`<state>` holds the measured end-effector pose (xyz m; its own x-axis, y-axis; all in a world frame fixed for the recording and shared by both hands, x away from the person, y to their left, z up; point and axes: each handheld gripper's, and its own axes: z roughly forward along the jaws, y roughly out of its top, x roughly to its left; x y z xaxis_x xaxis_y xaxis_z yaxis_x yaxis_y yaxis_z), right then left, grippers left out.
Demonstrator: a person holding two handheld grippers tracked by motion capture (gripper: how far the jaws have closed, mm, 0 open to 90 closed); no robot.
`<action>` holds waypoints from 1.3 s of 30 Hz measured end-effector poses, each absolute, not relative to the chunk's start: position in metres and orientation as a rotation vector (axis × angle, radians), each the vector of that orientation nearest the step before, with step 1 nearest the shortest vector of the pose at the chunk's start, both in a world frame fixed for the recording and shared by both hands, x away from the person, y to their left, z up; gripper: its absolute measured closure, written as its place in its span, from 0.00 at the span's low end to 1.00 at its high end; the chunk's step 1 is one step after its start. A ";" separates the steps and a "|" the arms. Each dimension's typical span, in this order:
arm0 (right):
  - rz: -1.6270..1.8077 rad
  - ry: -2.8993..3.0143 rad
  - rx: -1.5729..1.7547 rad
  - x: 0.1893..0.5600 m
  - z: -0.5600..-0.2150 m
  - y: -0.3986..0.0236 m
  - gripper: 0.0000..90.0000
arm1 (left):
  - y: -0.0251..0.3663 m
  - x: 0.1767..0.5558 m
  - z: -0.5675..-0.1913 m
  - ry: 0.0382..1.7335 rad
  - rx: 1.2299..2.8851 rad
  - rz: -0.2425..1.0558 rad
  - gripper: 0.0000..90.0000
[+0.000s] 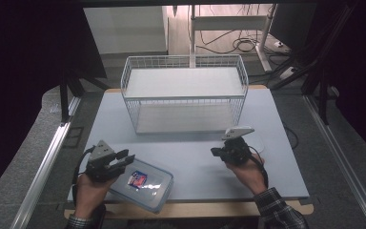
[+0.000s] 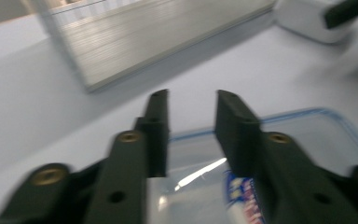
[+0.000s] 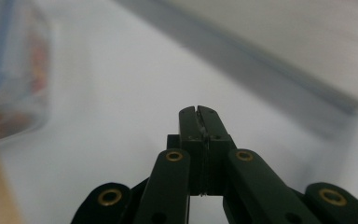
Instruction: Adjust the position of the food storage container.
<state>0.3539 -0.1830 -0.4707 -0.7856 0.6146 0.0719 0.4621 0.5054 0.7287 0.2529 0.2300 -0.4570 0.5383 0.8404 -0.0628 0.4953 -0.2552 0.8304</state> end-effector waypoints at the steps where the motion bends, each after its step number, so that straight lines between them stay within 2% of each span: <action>1: 1.157 2.576 0.909 0.348 -0.472 -0.179 0.99 | 0.236 0.252 -0.458 1.100 1.916 0.507 0.84; 4: 1.171 2.649 0.850 0.332 -0.480 -0.166 0.99 | 0.252 0.251 -0.464 1.154 1.945 0.548 0.98; 5: 1.175 2.666 0.840 0.328 -0.481 -0.163 0.99 | 0.259 0.250 -0.467 1.176 1.961 0.562 0.99; 12: 1.228 2.826 0.723 0.295 -0.495 -0.126 0.99 | 0.289 0.249 -0.490 1.326 1.956 0.487 1.00; 15: 1.243 2.865 0.691 0.288 -0.499 -0.116 0.99 | 0.289 0.252 -0.501 1.366 2.005 0.436 1.00; 18: 1.284 2.949 0.643 0.276 -0.506 -0.097 0.99 | 0.285 0.257 -0.515 1.357 2.088 0.295 0.99; 23: 1.300 2.979 0.615 0.270 -0.507 -0.084 0.99 | 0.278 0.259 -0.513 1.379 2.086 0.276 1.00; 35: 1.259 2.859 0.789 0.293 -0.505 -0.116 0.99 | 0.244 0.272 -0.510 1.380 2.090 0.243 1.00; 39: 1.207 2.773 0.864 0.305 -0.501 -0.136 0.99 | 0.220 0.281 -0.507 1.347 2.113 0.266 1.00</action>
